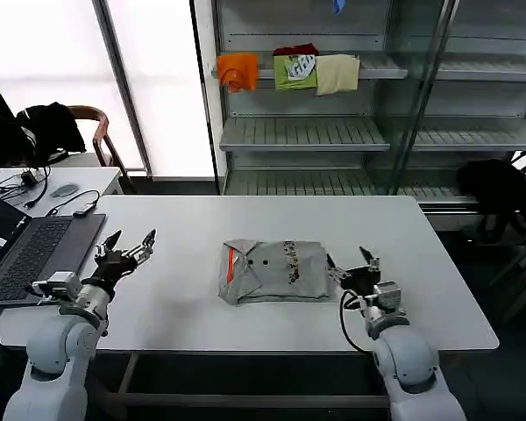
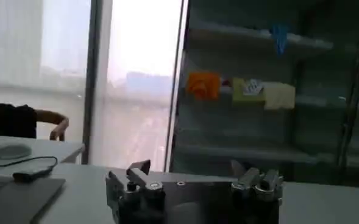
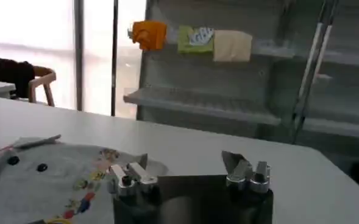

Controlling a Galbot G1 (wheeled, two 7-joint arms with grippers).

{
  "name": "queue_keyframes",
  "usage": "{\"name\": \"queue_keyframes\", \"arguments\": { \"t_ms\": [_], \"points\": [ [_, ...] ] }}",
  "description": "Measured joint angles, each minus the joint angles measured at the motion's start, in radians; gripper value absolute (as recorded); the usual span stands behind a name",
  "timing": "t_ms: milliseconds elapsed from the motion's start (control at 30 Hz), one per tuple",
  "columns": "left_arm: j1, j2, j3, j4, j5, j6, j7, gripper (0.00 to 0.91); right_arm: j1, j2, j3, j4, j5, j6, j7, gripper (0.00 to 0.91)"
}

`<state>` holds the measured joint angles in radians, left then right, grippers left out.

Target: Fold and organize the clothes.

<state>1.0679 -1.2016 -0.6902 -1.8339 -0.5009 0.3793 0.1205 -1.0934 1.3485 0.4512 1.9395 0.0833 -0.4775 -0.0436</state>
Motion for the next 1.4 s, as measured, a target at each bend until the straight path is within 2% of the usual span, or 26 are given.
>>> {"name": "queue_keyframes", "arguments": {
  "t_ms": [433,733,1033,1400],
  "points": [
    [0.045,-0.014,0.018,-0.04,-0.013,-0.042,-0.025,0.907,-0.059,-0.074,0.115,0.081,0.017,0.01,-0.029,0.907],
    [0.082,-0.007,0.013,-0.051,-0.012,-0.079,-0.033,0.907,-0.105,-0.094,0.159,0.107,0.005,0.015,-0.036,0.907],
    [0.106,-0.01,0.01,-0.059,-0.013,-0.09,-0.048,0.907,-0.139,-0.089,0.169,0.106,0.002,0.039,-0.035,0.907],
    [0.132,-0.021,0.016,-0.081,-0.005,-0.095,-0.059,0.907,-0.139,-0.087,0.177,0.114,0.041,0.043,-0.049,0.907]
  ]
}}
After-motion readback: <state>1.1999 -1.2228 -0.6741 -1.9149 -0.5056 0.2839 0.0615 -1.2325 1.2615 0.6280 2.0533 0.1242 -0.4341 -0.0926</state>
